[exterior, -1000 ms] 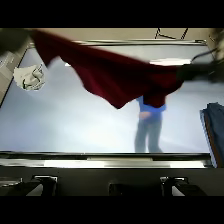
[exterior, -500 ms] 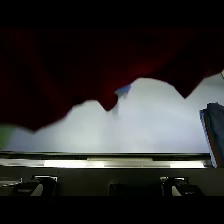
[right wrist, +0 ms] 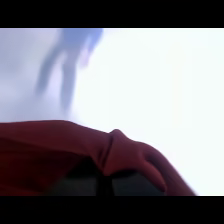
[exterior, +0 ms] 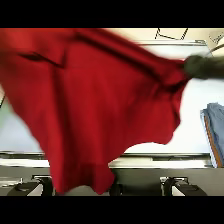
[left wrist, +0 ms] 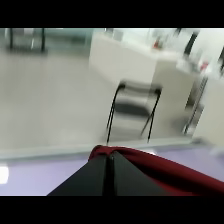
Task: Fold the clothes and pants, and hang the long-sleeved shirts on hangers.
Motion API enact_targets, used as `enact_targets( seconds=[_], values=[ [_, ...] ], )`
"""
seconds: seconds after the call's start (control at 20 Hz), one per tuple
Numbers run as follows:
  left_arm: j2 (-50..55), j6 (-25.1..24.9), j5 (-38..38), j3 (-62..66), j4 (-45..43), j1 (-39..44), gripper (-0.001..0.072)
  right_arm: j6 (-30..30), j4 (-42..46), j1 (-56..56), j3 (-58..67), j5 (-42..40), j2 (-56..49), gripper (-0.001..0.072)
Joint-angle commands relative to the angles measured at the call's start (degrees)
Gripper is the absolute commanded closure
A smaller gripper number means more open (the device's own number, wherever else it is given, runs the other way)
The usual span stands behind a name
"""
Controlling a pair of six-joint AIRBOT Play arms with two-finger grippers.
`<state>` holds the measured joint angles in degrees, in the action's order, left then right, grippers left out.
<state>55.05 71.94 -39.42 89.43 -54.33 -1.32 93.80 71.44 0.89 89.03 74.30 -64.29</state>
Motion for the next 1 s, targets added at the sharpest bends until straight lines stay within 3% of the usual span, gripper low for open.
enact_targets(
  seconds=[0.0,0.1,0.25,0.35,0.5,0.55,0.6,0.65,0.7,0.8,0.95],
  values=[
    [12.41,0.04,-0.31,-9.07,-4.79,-0.35,0.0688,3.56,-12.02,-0.02,-14.58,-16.20,-11.65,0.0664],
    [20.06,0.39,-0.76,-9.86,-4.68,-0.39,0.0687,3.50,-23.12,-0.02,-16.87,-22.91,-19.32,0.0663],
    [27.65,9.64,-4.59,-9.86,-4.57,-0.37,0.0685,1.84,-36.06,-0.02,-16.85,-24.09,-28.00,0.0663],
    [30.58,13.11,-9.70,-9.86,-4.59,-0.37,0.0679,-0.61,-38.03,-0.02,-16.85,-24.06,-30.34,0.0659],
    [32.44,13.16,-18.36,-9.86,-4.61,-0.39,0.0635,-7.82,-34.47,0.04,-15.52,-23.43,-30.18,0.0656],
    [32.48,13.11,-22.14,-9.86,-4.66,-0.42,0.0506,-8.07,-29.59,0.04,-13.57,-21.11,-30.05,0.0606],
    [32.46,12.87,-27.41,-9.84,-4.83,-1.03,0.0267,-7.58,-24.63,0.57,-11.30,-17.97,-29.90,0.0419],
    [32.44,12.90,-33.05,-9.84,-5.25,-2.16,0.0105,-7.76,-20.11,1.75,-8.28,-13.07,-29.75,0.0125],
    [32.41,12.68,-39.28,-9.86,-6.73,-3.91,0.0095,-7.72,-15.15,3.98,-5.05,-7.61,-29.46,0.0068],
    [31.80,12.09,-48.11,-10.78,-8.76,-8.41,0.0098,-7.67,-7.23,10.54,-1.07,1.03,-28.09,0.0083],
    [27.45,12.07,-48.30,-21.16,-8.70,-13.88,0.0125,-6.56,-2.51,22.99,-1.53,11.69,-26.01,0.0111]
  ],
)
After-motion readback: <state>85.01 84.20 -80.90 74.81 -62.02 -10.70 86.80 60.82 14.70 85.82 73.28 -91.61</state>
